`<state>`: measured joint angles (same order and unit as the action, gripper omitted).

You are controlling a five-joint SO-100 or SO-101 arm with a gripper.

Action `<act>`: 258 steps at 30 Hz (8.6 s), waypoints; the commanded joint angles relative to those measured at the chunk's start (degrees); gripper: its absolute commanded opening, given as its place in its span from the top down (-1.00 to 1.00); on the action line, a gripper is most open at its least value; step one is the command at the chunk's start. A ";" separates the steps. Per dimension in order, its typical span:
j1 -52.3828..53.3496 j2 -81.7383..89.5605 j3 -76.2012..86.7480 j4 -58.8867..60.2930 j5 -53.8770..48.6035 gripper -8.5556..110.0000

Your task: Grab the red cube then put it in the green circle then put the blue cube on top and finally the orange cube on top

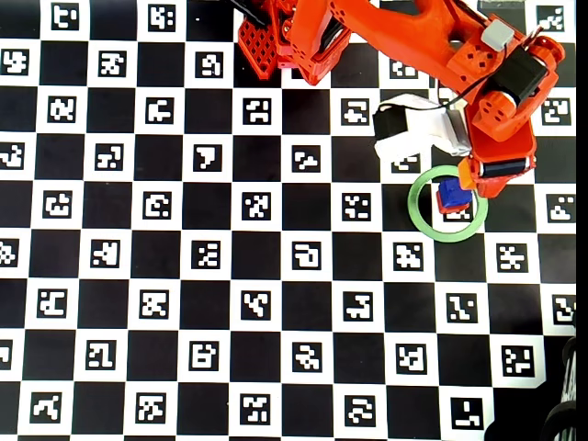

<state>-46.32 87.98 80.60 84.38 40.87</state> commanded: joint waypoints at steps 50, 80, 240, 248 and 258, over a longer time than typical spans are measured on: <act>1.76 4.22 9.76 -10.02 -1.85 0.75; -0.18 3.69 10.55 -10.37 -3.60 0.75; 48.43 68.82 77.08 -40.96 -102.30 0.95; 47.72 76.90 84.11 -37.09 -110.13 0.95; 42.63 86.13 88.51 -26.19 -112.15 0.95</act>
<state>-2.64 171.04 169.72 57.22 -70.84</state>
